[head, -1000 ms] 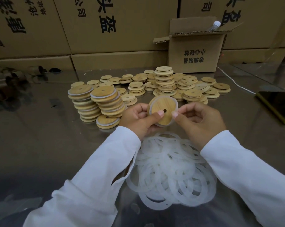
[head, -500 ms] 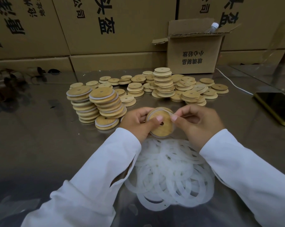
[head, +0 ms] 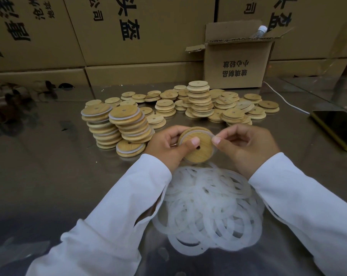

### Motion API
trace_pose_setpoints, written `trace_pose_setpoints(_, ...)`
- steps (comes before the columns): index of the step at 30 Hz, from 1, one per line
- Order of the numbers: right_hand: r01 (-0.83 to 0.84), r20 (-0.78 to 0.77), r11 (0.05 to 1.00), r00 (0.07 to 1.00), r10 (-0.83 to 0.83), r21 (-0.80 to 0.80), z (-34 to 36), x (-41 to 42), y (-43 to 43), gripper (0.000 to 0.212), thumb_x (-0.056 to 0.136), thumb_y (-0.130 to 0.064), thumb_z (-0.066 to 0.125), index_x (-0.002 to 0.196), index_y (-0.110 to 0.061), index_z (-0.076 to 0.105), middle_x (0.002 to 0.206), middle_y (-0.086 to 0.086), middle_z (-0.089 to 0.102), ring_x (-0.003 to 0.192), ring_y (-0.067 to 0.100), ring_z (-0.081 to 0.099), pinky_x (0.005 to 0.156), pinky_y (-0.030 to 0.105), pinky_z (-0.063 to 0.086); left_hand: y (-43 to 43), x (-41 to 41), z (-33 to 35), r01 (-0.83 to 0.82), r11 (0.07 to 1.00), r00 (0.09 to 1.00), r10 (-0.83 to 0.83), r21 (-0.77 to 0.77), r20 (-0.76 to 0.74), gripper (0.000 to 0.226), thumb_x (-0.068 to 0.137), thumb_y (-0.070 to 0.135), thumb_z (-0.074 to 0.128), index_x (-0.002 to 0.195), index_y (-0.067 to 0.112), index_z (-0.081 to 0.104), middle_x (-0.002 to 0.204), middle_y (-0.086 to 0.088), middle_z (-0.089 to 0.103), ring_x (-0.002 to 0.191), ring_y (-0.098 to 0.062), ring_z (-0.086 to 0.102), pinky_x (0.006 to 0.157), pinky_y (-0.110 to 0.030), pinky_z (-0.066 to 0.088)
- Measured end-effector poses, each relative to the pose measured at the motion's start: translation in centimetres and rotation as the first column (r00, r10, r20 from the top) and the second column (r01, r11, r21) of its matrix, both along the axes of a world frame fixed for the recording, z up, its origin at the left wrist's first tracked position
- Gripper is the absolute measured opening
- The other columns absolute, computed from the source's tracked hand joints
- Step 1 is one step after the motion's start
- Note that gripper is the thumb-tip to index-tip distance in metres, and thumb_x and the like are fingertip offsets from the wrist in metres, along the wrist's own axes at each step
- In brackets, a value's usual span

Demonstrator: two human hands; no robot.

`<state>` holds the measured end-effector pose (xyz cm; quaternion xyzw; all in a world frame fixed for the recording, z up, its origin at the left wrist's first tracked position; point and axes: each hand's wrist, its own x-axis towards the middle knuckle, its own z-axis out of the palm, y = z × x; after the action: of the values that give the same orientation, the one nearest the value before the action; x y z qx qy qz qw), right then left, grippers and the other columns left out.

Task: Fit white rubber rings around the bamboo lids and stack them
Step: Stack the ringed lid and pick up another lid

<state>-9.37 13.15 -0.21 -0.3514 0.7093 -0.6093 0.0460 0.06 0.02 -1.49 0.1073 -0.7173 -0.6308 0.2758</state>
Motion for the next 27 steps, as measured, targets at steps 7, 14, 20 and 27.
trace_pose_setpoints(7, 0.037, -0.024, 0.999, 0.999, -0.036, 0.03, -0.52, 0.36, -0.2, 0.014, 0.076, -0.019, 0.073, 0.067, -0.026, 0.064, 0.069, -0.01, 0.065, 0.067, 0.005, 0.061, 0.069, 0.018, 0.049, -0.03, -0.32, -0.16, -0.025, 0.99, 0.999, 0.03, 0.141, -0.03, 0.013, 0.081, 0.008, 0.065, 0.082, 0.021, 0.067, 0.07, 0.003, 0.072, 0.068, -0.01, 0.067, 0.06, -0.027, 0.056)
trace_pose_setpoints(14, 0.084, -0.001, 0.996, 0.996, -0.084, 0.025, -0.44, 0.24, -0.04, 0.017, 0.075, -0.019, 0.073, 0.062, -0.024, 0.065, 0.066, -0.008, 0.068, 0.07, 0.01, 0.065, 0.069, 0.022, 0.049, -0.12, -0.3, -0.29, 0.012, 0.988, 1.0, -0.009, 0.151, -0.021, 0.014, 0.079, 0.005, 0.066, 0.087, 0.016, 0.065, 0.075, 0.001, 0.072, 0.072, -0.014, 0.068, 0.066, -0.03, 0.057)
trace_pose_setpoints(20, 0.049, 0.075, 0.998, 0.996, -0.052, 0.038, 0.05, 0.11, 0.3, 0.018, 0.074, -0.02, 0.074, 0.058, -0.024, 0.066, 0.063, -0.006, 0.068, 0.066, 0.008, 0.062, 0.064, 0.016, 0.046, -0.28, -0.04, 0.09, -0.006, 1.0, 0.999, 0.006, 0.021, -0.031, 0.015, 0.081, 0.007, 0.064, 0.089, 0.02, 0.063, 0.079, 0.005, 0.07, 0.07, -0.007, 0.067, 0.061, -0.022, 0.055)
trace_pose_setpoints(27, -0.026, 0.116, 0.999, 0.993, 0.022, 0.032, 0.4, -0.01, 0.49, 0.012, 0.073, -0.019, 0.074, 0.065, -0.026, 0.07, 0.066, -0.008, 0.071, 0.068, 0.004, 0.064, 0.072, 0.018, 0.049, -0.33, -0.22, -0.18, -0.021, 0.996, 0.999, 0.025, 0.091, -0.043, 0.017, 0.081, 0.006, 0.065, 0.086, 0.022, 0.065, 0.074, 0.005, 0.072, 0.071, -0.009, 0.067, 0.061, -0.024, 0.054)
